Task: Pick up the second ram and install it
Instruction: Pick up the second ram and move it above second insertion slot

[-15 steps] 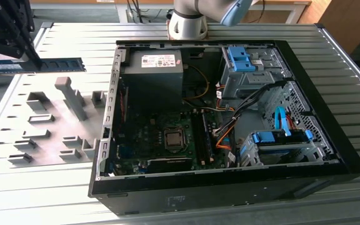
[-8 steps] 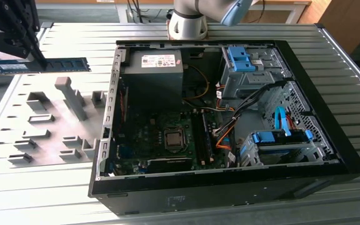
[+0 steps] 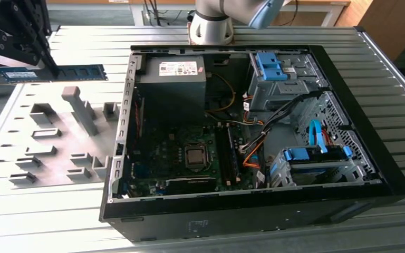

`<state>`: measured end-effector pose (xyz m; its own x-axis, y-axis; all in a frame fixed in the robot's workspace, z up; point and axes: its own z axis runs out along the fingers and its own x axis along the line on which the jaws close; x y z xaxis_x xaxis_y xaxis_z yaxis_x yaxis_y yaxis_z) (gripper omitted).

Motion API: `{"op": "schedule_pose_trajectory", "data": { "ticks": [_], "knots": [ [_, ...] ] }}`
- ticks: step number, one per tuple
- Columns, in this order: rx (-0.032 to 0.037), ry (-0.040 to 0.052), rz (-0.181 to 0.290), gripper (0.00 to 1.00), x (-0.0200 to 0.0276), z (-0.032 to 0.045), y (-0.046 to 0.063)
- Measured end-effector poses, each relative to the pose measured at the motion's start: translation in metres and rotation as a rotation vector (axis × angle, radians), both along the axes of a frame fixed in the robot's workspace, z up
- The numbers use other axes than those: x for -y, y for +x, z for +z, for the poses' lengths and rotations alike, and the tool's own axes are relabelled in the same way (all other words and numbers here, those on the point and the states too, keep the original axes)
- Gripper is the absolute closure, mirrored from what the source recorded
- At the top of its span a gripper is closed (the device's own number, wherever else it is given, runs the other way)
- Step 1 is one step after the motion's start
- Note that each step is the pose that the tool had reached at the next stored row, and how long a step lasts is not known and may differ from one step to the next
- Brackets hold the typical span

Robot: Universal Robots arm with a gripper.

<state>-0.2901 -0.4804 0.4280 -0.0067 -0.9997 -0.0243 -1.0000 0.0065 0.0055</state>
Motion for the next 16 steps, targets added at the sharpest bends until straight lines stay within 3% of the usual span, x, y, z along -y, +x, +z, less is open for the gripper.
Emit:
{"op": "schedule_pose_trajectory", "data": {
  "ticks": [16],
  "knots": [
    [0.0, 0.0, 0.0, 0.86, 0.0, 0.0, 0.016]
  ]
}}
